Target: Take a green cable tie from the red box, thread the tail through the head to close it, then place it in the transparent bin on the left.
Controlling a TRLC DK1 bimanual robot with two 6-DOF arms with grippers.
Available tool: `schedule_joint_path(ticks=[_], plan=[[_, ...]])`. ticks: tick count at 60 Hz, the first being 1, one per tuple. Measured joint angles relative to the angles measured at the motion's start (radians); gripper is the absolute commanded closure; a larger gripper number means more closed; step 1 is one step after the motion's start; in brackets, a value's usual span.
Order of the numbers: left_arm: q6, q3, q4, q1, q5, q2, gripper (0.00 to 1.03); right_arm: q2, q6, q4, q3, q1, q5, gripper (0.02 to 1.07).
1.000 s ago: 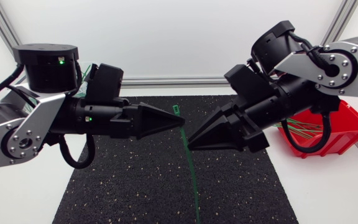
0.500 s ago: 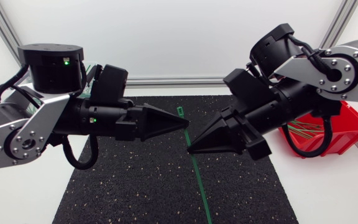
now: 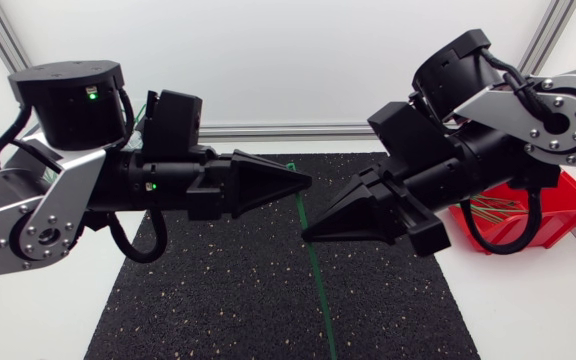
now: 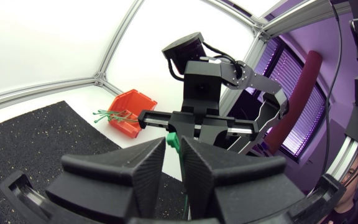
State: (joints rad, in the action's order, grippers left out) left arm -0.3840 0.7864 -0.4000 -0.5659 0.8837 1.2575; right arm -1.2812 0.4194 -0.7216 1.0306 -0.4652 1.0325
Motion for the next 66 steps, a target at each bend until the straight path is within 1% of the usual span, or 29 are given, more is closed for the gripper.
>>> schedule_joint_path(ticks=[5, 23, 35, 53, 66], plan=[[-0.016, -0.018, -0.044, 0.0, -0.003, 0.0, 0.74, 0.008, -0.018, 0.025, -0.017, 0.021, 0.02, 1.01], [-0.063, -0.069, -0.108, -0.002, -0.027, 0.0, 0.74, 0.019, -0.068, 0.103, -0.032, 0.055, 0.047, 1.01], [-0.134, -0.069, -0.204, -0.002, -0.064, 0.0, 0.74, 0.02, -0.102, 0.158, -0.052, 0.055, 0.068, 1.01], [-0.166, -0.069, -0.222, -0.002, -0.074, 0.0, 0.74, 0.02, -0.136, 0.203, -0.069, 0.066, 0.072, 1.01], [-0.167, -0.069, -0.23, -0.002, -0.074, 0.013, 0.75, 0.02, -0.144, 0.203, -0.071, 0.068, 0.072, 1.01]])
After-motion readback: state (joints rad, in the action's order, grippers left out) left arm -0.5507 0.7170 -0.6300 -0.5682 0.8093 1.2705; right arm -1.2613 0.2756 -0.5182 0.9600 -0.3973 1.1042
